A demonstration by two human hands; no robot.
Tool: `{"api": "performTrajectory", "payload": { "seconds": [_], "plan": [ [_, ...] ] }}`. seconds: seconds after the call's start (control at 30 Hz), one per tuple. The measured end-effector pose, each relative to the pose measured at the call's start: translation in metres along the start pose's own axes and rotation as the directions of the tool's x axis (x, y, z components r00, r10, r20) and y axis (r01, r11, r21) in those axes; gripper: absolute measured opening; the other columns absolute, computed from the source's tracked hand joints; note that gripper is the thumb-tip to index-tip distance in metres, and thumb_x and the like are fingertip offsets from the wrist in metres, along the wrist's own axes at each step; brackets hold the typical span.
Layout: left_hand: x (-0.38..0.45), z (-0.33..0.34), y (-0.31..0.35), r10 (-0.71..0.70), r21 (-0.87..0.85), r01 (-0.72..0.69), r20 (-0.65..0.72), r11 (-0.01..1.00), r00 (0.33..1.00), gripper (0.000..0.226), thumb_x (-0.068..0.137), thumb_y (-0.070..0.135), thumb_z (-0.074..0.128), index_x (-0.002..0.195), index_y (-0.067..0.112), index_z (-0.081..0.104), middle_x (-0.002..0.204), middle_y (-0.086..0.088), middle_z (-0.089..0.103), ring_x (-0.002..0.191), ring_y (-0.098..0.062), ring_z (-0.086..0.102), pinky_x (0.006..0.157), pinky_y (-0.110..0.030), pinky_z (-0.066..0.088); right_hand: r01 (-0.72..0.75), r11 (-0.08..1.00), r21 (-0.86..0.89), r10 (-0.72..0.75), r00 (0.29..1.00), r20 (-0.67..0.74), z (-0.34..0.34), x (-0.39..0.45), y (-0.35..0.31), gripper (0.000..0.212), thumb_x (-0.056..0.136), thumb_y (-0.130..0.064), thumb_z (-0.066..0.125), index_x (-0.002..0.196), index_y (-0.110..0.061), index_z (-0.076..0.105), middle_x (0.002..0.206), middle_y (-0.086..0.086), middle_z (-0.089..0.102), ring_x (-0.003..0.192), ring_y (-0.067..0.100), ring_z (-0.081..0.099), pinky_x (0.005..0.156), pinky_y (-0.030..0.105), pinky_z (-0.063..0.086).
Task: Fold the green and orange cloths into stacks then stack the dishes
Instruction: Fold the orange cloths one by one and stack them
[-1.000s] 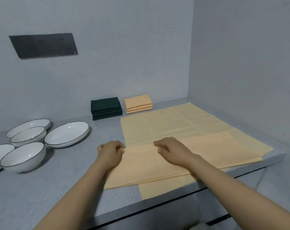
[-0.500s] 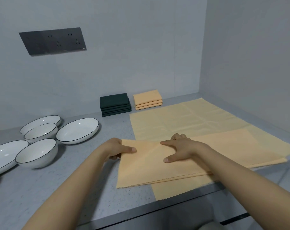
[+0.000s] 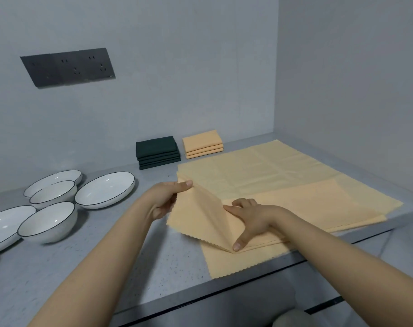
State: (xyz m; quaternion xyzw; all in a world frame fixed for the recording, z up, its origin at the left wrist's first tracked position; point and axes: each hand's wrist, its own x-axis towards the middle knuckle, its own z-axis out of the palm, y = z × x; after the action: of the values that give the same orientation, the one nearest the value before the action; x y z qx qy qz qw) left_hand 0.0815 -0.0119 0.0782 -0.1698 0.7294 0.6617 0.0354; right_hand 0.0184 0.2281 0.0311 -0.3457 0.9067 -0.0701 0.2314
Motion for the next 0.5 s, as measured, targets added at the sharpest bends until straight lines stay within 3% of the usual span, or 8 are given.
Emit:
{"api": "performTrajectory", "payload": {
  "seconds": [0.1,0.17,0.23,0.3,0.37,0.43,0.5],
  "plan": [
    [-0.002,0.025,0.008,0.046,-0.104,-0.047,-0.005,0.993,0.999,0.086,0.045,0.053,0.088,0.114,0.007,0.065,0.134,-0.014,0.054,0.127,-0.027,0.048,0.110,-0.041,0.033,0.096,0.953,0.289,-0.060,0.990,-0.129,0.012,-0.011,0.013,0.109,0.066,-0.054,0.078,0.150,-0.034,0.011,0.155,-0.011,0.010,0.143,0.012,0.007,0.118,0.037,0.015],
    [-0.004,0.043,0.014,0.067,-0.161,-0.066,0.004,0.985,0.998,0.063,0.068,0.042,0.082,0.114,0.002,0.064,0.131,-0.017,0.055,0.125,-0.028,0.051,0.106,-0.039,0.041,0.179,0.824,0.538,-0.020,0.958,-0.287,0.018,-0.019,0.018,0.086,0.072,-0.046,0.076,0.145,-0.032,0.032,0.147,-0.010,0.034,0.135,0.008,0.032,0.113,0.031,0.028],
    [-0.005,0.064,0.021,0.080,-0.199,-0.076,0.016,0.977,0.997,0.032,0.083,0.030,0.070,0.100,0.003,0.065,0.106,-0.013,0.063,0.094,-0.019,0.064,0.083,-0.028,0.053,0.288,0.648,0.705,0.107,0.882,-0.459,0.020,-0.028,0.025,0.051,0.082,-0.033,0.071,0.129,-0.028,0.054,0.124,-0.005,0.057,0.110,0.007,0.054,0.099,0.027,0.044],
    [-0.002,0.090,0.025,0.082,-0.211,-0.071,0.041,0.975,0.996,0.023,0.087,0.029,0.067,0.092,0.006,0.063,0.088,-0.009,0.063,0.072,-0.015,0.061,0.063,-0.022,0.053,0.370,0.496,0.786,0.275,0.791,-0.546,0.019,-0.040,0.036,0.021,0.089,-0.019,0.063,0.110,-0.021,0.066,0.099,0.003,0.064,0.084,0.012,0.060,0.083,0.026,0.052],
    [0.002,0.108,0.026,0.103,-0.160,-0.095,0.040,0.983,0.994,0.025,0.086,0.031,0.068,0.091,0.007,0.061,0.083,-0.011,0.061,0.071,-0.018,0.058,0.058,-0.024,0.049,0.387,0.432,0.815,0.377,0.743,-0.553,0.016,-0.050,0.044,0.015,0.094,-0.015,0.054,0.098,-0.018,0.068,0.089,0.008,0.066,0.072,0.016,0.059,0.069,0.026,0.050],
    [0.004,0.129,0.027,0.115,-0.108,-0.110,0.045,0.988,0.992,0.023,0.087,0.027,0.067,0.082,0.008,0.057,0.061,-0.006,0.061,0.049,-0.012,0.054,0.044,-0.019,0.042,0.390,0.387,0.836,0.436,0.721,-0.538,0.016,-0.059,0.054,0.020,0.095,-0.016,0.049,0.092,-0.017,0.069,0.081,0.009,0.067,0.064,0.019,0.058,0.062,0.033,0.045],
    [0.009,0.149,0.024,0.103,-0.056,-0.102,0.020,0.993,0.994,0.025,0.087,0.022,0.068,0.074,0.007,0.053,0.043,-0.003,0.057,0.032,-0.008,0.049,0.034,-0.016,0.038,0.352,0.393,0.849,0.465,0.721,-0.514,0.017,-0.068,0.062,0.022,0.096,-0.020,0.047,0.092,-0.016,0.068,0.076,0.008,0.068,0.057,0.017,0.058,0.050,0.027,0.039]
  ]
}}
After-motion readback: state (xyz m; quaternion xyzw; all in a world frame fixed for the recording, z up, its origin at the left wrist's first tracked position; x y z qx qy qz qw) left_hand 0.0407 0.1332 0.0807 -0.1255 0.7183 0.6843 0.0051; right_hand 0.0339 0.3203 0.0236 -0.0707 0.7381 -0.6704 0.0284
